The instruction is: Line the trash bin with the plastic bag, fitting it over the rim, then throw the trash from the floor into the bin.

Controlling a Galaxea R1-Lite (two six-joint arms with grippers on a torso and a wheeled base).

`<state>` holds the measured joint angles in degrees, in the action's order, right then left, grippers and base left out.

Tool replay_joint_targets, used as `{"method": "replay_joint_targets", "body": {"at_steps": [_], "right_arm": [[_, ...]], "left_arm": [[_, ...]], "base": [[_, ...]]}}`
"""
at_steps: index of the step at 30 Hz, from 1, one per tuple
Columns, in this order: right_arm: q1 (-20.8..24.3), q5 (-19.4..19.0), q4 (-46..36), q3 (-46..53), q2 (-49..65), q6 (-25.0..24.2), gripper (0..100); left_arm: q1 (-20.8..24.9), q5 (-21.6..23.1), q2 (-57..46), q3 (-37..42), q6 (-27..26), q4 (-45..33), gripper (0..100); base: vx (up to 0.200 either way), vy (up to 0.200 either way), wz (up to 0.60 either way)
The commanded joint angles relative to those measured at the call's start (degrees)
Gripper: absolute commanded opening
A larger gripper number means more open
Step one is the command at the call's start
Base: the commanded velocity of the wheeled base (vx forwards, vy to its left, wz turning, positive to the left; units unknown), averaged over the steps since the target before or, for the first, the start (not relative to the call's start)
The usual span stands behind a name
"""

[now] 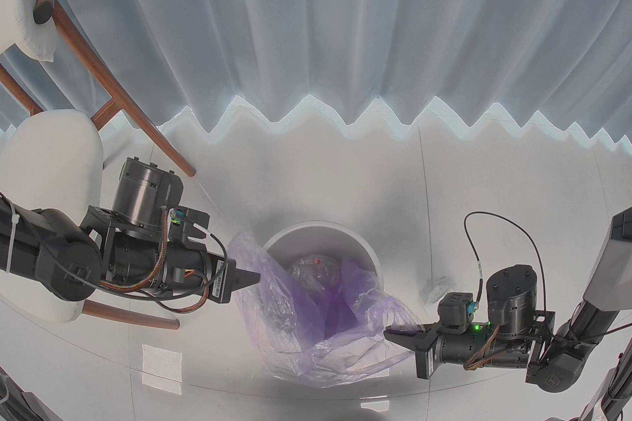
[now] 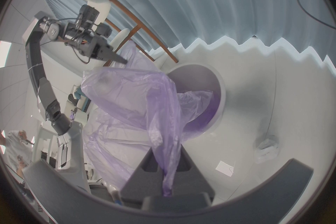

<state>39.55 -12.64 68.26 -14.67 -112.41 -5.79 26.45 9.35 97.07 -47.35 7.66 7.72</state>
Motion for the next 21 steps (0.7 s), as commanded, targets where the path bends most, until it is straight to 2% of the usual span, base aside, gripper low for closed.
{"method": "replay_joint_targets", "body": {"at_steps": [1, 4, 5, 9, 16, 21], "right_arm": [[-3.5, 0.0, 0.3, -2.7, -1.1, -0.1, 0], [-6.0, -0.1, 0.3, -5.1, -1.6, -0.2, 0], [-7.8, -0.3, 0.1, -6.7, -1.9, -0.1, 0], [-10.5, -0.4, -0.3, -9.2, -3.2, 0.0, 0], [-10.2, -1.7, -0.4, -6.0, -4.0, 0.3, 0], [-10.4, -1.8, 0.0, -3.8, -7.3, 0.8, 0]], "left_arm": [[-0.3, -1.4, -3.1, 2.2, 0.0, -0.1, 0], [-0.3, -2.1, -5.3, 4.1, 0.0, -0.2, 0], [0.3, -2.6, -6.8, 5.8, 0.1, -0.4, 0], [3.1, -5.4, -7.3, 12.5, 0.0, 0.0, 0], [6.8, -5.7, -7.0, 18.9, -0.1, -0.1, 0], [8.7, -7.6, -2.4, 19.2, -0.1, 0.1, 0]], "base": [[0.000, 0.000, 0.00], [0.000, 0.000, 0.00], [0.000, 0.000, 0.00], [0.000, 0.000, 0.00], [0.000, 0.000, 0.00], [0.000, 0.000, 0.00]]}}
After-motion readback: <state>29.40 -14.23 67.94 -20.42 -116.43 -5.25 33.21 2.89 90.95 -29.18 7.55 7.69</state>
